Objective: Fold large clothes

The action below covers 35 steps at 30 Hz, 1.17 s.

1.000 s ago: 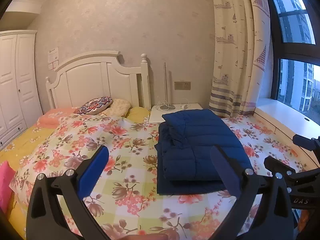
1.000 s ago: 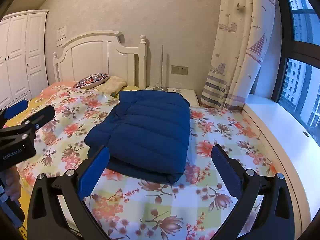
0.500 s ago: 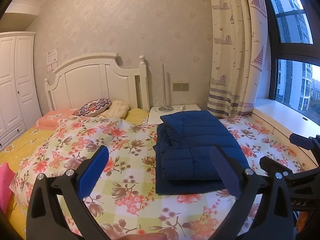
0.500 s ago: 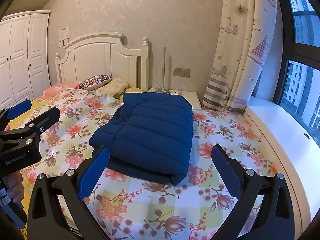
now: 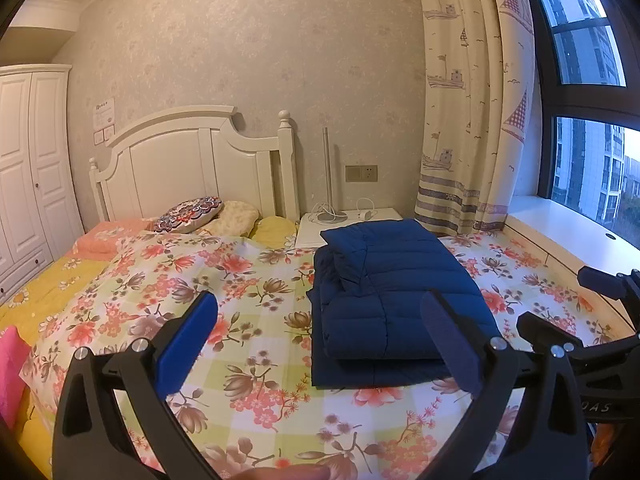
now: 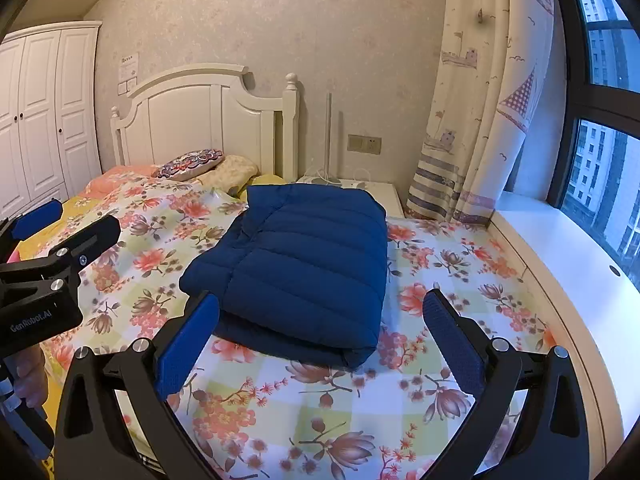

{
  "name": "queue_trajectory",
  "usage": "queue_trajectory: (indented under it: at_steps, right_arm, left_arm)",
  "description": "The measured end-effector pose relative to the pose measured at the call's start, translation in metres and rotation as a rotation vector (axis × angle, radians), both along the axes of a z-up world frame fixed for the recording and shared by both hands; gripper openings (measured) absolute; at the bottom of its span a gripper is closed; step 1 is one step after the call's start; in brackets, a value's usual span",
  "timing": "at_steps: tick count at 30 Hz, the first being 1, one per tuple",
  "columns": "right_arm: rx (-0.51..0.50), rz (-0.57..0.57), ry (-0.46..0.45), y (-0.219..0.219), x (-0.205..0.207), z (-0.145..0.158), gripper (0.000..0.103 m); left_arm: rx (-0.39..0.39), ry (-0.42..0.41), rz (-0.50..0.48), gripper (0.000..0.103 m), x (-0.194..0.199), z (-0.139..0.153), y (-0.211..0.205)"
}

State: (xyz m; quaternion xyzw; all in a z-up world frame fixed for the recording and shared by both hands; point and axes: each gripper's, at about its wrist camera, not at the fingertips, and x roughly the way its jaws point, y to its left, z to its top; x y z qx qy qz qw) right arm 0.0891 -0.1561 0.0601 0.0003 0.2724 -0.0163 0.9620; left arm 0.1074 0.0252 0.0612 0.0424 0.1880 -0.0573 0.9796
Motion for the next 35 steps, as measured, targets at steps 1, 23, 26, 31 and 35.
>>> queue_trajectory:
  at_steps: [1,23,26,31,35]
  right_arm:
    - [0.000,0.000,0.000,0.000,0.000,0.000,0.098]
    - [-0.001,0.012,0.012,0.011,0.004,-0.005,0.098]
    - [-0.001,0.021,0.030,0.011,0.010,-0.014,0.098]
    - [0.011,0.040,0.095,0.006,0.032,-0.040,0.098]
    - [-0.020,-0.006,0.117,-0.037,0.055,-0.047,0.098]
  left_arm:
    - [0.001,0.000,0.000,0.101,0.000,0.000,0.000]
    - [-0.003,0.003,-0.008,0.101,0.002,-0.002,0.002]
    - [-0.004,0.024,-0.039,0.101,0.011,-0.010,0.000]
    - [-0.008,0.143,-0.106,0.101,0.046,-0.039,0.001]
    - [-0.028,0.215,-0.040,0.101,0.091,-0.055,0.043]
